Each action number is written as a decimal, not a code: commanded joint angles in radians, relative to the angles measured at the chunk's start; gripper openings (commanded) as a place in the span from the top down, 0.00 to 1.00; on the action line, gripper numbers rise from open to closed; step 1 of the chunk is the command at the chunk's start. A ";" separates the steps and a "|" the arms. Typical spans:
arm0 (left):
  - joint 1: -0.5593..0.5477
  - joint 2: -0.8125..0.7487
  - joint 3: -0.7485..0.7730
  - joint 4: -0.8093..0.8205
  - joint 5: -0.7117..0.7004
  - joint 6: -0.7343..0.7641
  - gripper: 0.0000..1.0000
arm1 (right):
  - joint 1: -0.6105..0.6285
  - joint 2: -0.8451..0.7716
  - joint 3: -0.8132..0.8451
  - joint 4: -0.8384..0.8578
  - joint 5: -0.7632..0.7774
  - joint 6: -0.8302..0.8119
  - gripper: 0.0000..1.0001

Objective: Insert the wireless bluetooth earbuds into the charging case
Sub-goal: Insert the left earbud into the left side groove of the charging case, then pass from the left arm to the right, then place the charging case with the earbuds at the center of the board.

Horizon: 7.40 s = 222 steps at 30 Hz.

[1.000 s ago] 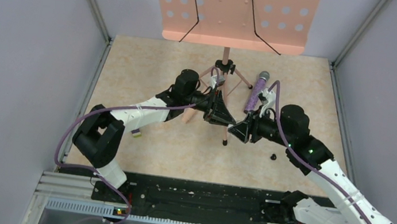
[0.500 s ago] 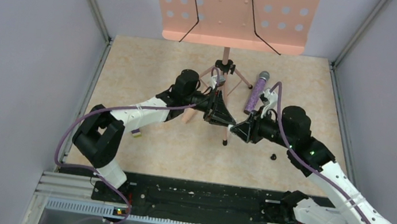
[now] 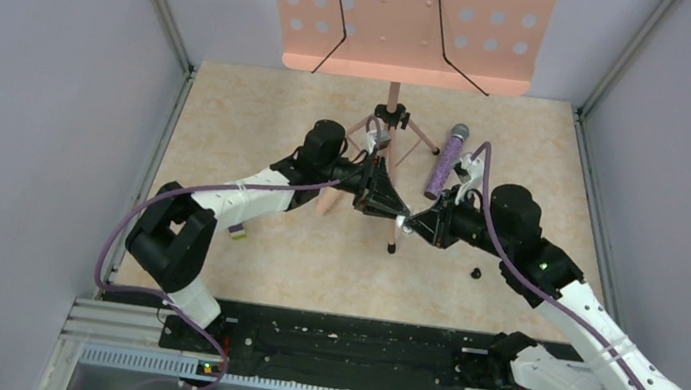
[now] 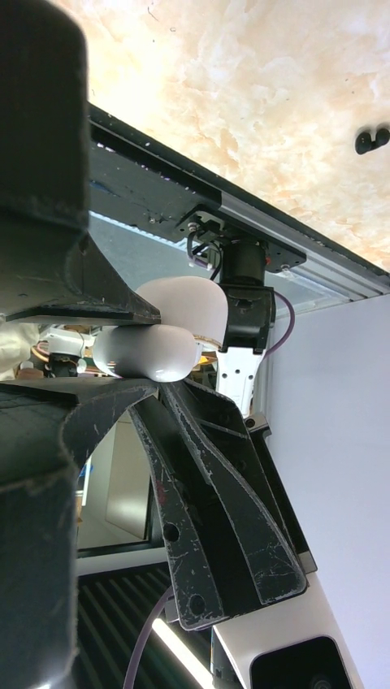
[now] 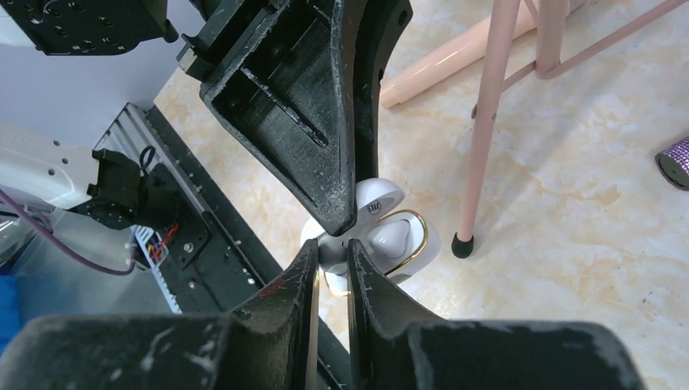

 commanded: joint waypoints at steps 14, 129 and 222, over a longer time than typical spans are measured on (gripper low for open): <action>0.024 -0.092 0.018 -0.010 -0.126 -0.003 1.00 | -0.006 -0.033 -0.054 0.079 -0.013 0.073 0.97; -0.011 -0.158 -0.038 0.262 -0.015 -0.083 1.00 | -0.188 -0.052 -0.491 1.309 -0.299 0.808 0.17; 0.034 -0.637 -0.123 -0.465 -0.728 0.433 0.10 | -0.348 0.488 -0.377 0.819 -0.128 0.402 1.00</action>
